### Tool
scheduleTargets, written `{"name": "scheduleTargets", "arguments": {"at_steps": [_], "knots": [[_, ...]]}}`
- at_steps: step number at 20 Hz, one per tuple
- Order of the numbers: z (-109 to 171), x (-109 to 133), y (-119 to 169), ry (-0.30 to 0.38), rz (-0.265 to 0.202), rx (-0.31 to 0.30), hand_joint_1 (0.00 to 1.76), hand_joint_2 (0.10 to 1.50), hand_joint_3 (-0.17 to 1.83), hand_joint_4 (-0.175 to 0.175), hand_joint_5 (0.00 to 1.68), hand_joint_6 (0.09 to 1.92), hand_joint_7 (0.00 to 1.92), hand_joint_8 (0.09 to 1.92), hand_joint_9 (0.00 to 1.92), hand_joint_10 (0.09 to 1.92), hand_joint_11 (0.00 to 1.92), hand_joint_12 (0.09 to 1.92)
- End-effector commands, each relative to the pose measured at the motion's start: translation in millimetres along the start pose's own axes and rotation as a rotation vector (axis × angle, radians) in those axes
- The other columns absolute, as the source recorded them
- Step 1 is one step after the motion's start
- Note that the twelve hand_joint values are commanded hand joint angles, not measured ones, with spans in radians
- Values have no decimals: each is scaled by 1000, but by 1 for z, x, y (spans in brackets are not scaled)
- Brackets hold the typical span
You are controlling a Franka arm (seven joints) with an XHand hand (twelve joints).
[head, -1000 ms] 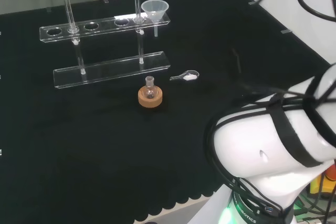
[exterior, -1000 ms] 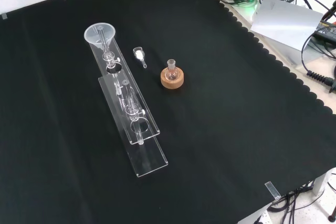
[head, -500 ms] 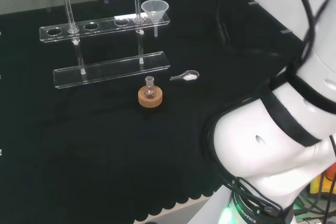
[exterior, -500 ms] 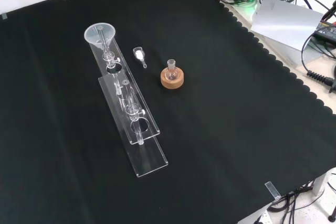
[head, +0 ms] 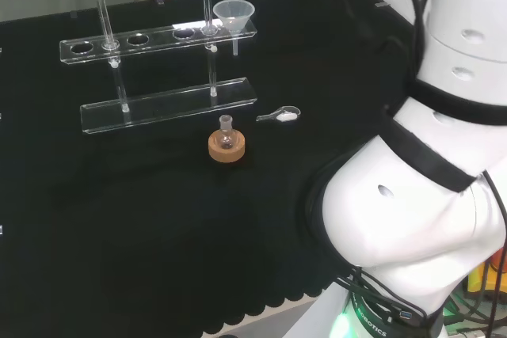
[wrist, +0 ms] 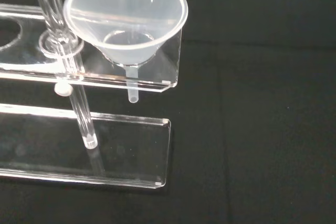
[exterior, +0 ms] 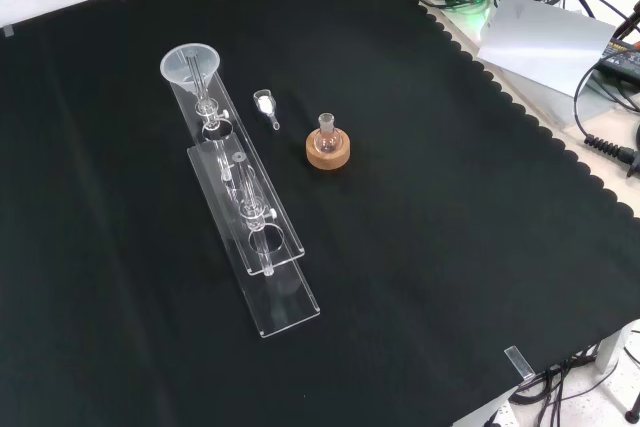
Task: Pick up the funnel from the transparent funnel stand.
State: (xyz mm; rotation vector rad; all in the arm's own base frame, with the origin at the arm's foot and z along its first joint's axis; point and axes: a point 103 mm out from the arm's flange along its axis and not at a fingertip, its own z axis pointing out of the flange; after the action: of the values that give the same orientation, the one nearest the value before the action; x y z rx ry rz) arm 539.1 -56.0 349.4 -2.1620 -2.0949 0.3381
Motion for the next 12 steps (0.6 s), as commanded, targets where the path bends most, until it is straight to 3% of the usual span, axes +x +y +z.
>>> {"name": "scheduleTargets", "arguments": {"at_steps": [1,7,12], "knots": [[12,-2,17,-27,-46,64,162,997,251,6,166,87,0,582,174,729,0,1446],[19,-2,25,-105,-59,117,295,903,202,5,132,87,0,558,165,736,1,1454],[27,5,35,-131,-69,175,383,830,162,-4,61,87,0,471,151,751,36,1459]]}}
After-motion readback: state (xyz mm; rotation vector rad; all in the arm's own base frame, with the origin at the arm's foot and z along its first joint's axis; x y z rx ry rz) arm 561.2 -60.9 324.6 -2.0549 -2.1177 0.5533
